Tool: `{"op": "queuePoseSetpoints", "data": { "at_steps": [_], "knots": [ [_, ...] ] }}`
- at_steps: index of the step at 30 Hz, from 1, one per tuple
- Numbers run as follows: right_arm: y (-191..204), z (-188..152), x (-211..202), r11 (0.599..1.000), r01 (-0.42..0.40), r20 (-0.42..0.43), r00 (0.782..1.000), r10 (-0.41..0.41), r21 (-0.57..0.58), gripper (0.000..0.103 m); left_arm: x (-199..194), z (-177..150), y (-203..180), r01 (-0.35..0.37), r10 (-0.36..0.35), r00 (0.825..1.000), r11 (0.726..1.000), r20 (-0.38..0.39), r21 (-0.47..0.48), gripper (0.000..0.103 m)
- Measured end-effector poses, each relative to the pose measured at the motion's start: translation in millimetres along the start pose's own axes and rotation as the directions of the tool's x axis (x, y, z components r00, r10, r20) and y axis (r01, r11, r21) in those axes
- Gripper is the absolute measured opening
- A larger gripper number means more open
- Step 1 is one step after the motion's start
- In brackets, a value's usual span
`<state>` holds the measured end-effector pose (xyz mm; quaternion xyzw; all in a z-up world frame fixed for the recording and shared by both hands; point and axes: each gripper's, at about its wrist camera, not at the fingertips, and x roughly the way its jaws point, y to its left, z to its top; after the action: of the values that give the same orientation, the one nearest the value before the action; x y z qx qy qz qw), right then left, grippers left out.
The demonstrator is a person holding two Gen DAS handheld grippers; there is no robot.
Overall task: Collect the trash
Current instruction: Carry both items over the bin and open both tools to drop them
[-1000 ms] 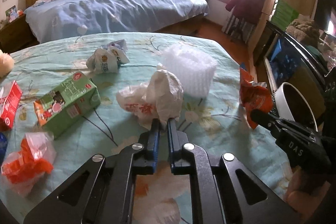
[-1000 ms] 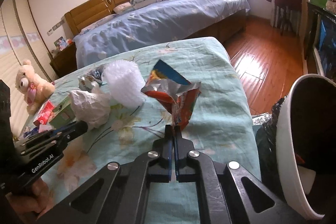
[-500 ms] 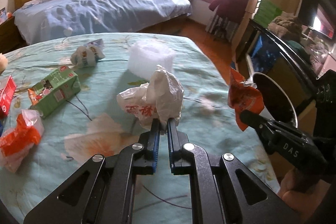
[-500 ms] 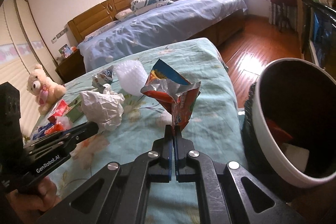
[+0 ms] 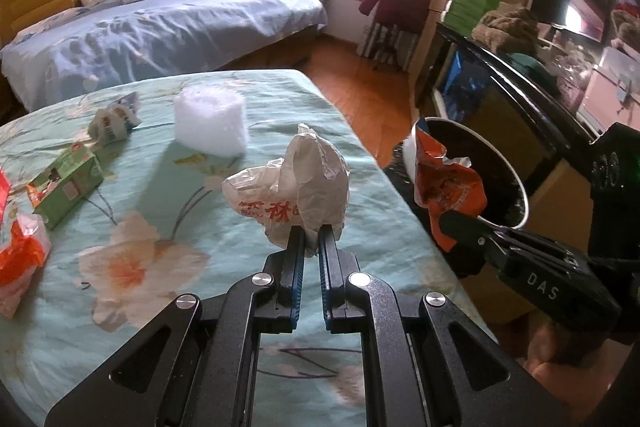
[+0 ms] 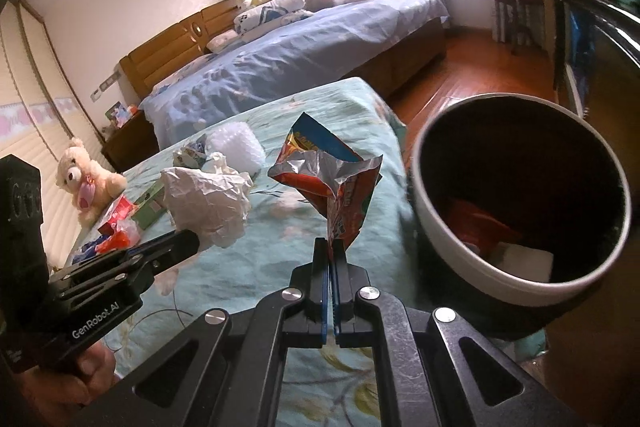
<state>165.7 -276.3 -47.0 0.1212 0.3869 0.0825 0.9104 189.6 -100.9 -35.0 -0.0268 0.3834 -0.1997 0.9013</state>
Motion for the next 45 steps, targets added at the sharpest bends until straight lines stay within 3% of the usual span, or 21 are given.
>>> {"op": "queuePoseSetpoints", "data": {
  "at_steps": [17, 45],
  "knots": [
    [-48.3, -2.4, -38.9, 0.995, 0.074, 0.050, 0.996, -0.077, 0.072, 0.001, 7.1, 4.9, -55.6, 0.076, -0.075, 0.997, 0.993, -0.017, 0.085, 0.007],
    [-109.0, 3.6, -45.7, 0.976, 0.156, 0.041, 0.986, -0.164, 0.150, 0.001, 41.4, 29.4, -119.7, 0.156, -0.147, 0.987, 0.971, -0.064, 0.182, 0.007]
  ]
}}
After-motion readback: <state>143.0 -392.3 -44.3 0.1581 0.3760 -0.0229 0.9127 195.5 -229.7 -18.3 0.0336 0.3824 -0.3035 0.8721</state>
